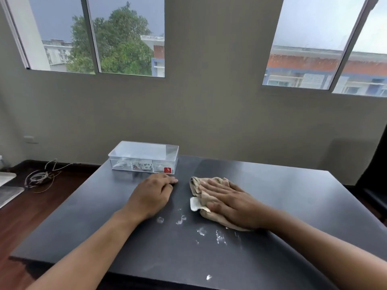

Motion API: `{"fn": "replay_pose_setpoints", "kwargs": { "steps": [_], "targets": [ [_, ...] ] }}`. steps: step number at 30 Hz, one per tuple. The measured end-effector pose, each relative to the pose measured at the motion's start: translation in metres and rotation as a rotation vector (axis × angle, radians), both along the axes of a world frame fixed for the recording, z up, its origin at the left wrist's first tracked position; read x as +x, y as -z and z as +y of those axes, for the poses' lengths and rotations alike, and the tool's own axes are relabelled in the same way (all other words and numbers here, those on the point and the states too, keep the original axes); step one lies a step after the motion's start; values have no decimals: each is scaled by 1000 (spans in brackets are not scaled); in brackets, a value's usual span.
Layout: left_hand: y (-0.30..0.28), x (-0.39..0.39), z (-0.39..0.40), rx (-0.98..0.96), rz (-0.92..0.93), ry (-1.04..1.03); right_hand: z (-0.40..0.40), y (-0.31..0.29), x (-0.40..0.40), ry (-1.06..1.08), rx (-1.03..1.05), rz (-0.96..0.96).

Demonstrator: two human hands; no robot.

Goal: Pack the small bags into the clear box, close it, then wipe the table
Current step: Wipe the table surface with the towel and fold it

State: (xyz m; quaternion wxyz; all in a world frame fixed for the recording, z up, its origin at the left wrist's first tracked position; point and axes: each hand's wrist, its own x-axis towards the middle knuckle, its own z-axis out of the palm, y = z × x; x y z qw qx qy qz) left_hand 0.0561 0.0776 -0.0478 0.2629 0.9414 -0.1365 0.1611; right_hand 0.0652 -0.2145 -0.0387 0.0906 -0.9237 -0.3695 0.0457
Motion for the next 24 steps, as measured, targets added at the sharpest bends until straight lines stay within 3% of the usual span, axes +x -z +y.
{"fn": "replay_pose_setpoints", "kwargs": {
  "steps": [2, 5, 10, 15, 24],
  "targets": [
    [1, -1, 7, 75, 14, 57, -25, -4, -20, -26, 126, 77],
    [4, -3, 15, 111, 43, 110, -48, -11, -35, 126, 252, 158],
    [7, -13, 21, 238, 25, 108, -23, 1, -76, 272, -48, -26],
    [8, -16, 22, 307, 13, 65, 13, -9, -113, 252, -48, 0],
    [8, -17, 21, 253, 67, 55, 21, -1, -8, 322, 79, 12]
  ]
}}
